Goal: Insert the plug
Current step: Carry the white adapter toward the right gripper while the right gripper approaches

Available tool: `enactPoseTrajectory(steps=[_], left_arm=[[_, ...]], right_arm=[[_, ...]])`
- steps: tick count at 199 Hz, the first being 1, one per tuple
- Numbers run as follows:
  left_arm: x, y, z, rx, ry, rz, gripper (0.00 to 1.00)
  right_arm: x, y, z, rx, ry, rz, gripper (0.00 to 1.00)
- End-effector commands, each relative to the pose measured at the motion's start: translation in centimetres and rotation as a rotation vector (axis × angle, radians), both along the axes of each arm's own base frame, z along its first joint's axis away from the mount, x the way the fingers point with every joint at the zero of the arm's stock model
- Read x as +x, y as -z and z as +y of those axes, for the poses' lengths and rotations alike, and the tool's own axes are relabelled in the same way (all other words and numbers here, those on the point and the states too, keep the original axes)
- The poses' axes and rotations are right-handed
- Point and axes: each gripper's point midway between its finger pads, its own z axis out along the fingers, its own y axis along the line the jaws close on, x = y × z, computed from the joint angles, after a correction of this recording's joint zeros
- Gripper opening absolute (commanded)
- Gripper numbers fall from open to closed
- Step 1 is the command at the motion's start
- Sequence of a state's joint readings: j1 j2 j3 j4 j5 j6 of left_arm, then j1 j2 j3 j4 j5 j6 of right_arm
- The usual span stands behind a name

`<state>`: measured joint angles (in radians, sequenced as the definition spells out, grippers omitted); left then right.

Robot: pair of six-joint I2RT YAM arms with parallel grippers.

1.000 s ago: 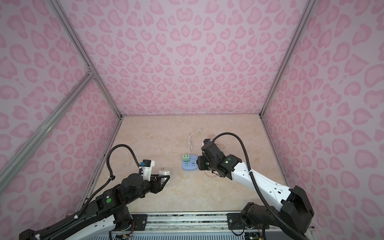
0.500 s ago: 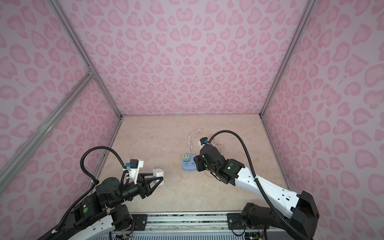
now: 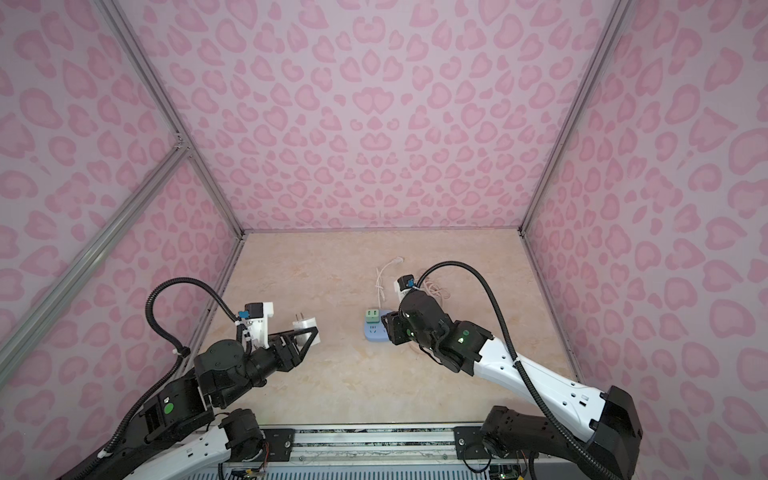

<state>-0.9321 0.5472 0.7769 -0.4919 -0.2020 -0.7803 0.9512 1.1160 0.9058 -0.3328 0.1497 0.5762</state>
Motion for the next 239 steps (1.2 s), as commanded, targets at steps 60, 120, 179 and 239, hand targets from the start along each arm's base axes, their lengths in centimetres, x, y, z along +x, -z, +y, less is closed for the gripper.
enactPoseTrajectory(steps=[60,120,179,239], left_arm=[[5.6,-5.0,-6.1,-0.287,-0.038,0.362,0.02],[7.1,-4.4,-6.7,-0.484,-0.118,0.471,0.02],[7.9,-3.5,-8.6,-0.558,-0.085,0.531,0.02],[8.2,-2.9,-9.6,-0.553,-0.058,0.549,0.02]], right_arm=[[-1.9,-4.6,4.3,0.194,-0.067,-0.133,0.71],[-2.2,-5.8,3.8,0.219,-0.03,-0.216,0.59],[-2.3,-8.1,5.4,0.24,-0.079,-0.274,0.64],[-1.7,-8.2,6.3,0.232,-0.071,-0.276,0.62]])
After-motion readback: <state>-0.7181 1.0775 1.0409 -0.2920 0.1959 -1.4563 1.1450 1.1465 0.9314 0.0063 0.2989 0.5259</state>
